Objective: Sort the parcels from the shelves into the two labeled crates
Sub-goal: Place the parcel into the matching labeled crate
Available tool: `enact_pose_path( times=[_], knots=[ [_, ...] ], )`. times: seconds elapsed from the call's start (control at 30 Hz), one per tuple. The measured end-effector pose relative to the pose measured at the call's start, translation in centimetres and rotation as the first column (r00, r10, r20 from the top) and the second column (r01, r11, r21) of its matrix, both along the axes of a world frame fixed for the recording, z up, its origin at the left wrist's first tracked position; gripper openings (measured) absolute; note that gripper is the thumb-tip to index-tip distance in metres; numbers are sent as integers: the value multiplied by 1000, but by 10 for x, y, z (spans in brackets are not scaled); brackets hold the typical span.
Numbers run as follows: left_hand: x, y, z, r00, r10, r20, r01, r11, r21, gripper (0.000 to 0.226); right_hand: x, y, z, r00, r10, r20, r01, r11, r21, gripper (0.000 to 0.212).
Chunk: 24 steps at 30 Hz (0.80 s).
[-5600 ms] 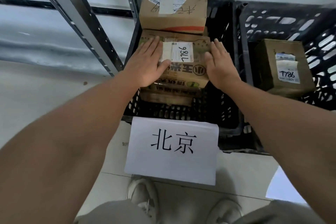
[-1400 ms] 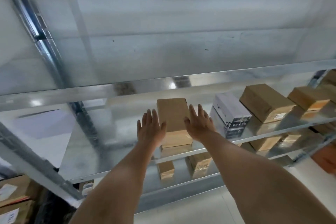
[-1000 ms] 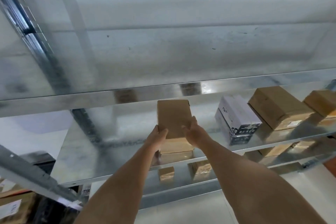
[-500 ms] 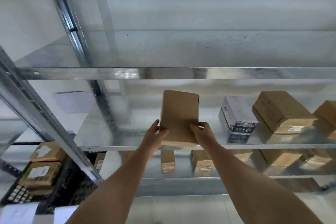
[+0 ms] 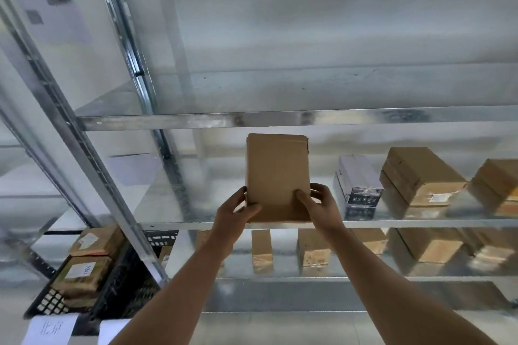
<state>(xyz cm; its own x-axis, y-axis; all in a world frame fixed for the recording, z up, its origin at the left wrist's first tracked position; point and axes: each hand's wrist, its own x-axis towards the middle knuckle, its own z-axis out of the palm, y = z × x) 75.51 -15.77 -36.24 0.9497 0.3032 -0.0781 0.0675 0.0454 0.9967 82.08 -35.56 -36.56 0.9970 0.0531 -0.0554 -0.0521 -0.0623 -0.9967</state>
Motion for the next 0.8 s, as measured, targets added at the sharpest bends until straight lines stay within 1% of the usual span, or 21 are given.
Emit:
enact_pose_path(
  times=[0.07, 0.13, 0.27, 0.37, 0.47, 0.57, 0.67, 0.8],
  knots=[
    [-5, 1, 4, 1000, -16, 27, 16, 1000, 12, 48, -8, -2, 6, 999, -20, 32, 19, 999, 29, 51],
    [-11, 4, 8, 998, -38, 56, 38, 999, 5, 51, -16, -4, 10, 998, -39, 53, 37, 998, 49, 55],
    [-25, 10, 25, 990, -96, 108, 95, 995, 21, 45, -31, 0, 20, 994, -63, 92, 62, 998, 8, 52],
    [-33, 18, 40, 982, -149, 113, 146, 989, 36, 39, -41, 6, 34, 988, -114, 103, 112, 993, 26, 54],
    [-41, 26, 48, 975, -191, 109, 190, 981, 25, 40, -53, 9, 45, 979, -154, 130, 150, 988, 39, 60],
    [-50, 32, 52, 962, -217, 164, 221, 975, -6, 41, -64, 9, 50, 975, -140, 170, 127, 988, 84, 50],
    [-56, 32, 52, 961, -206, 185, 214, 977, -20, 44, -71, 10, 54, 976, -116, 186, 98, 990, 103, 41],
    [-61, 27, 58, 963, -188, 194, 197, 980, -30, 45, -75, 7, 59, 973, -123, 195, 98, 986, 136, 37]
  ],
)
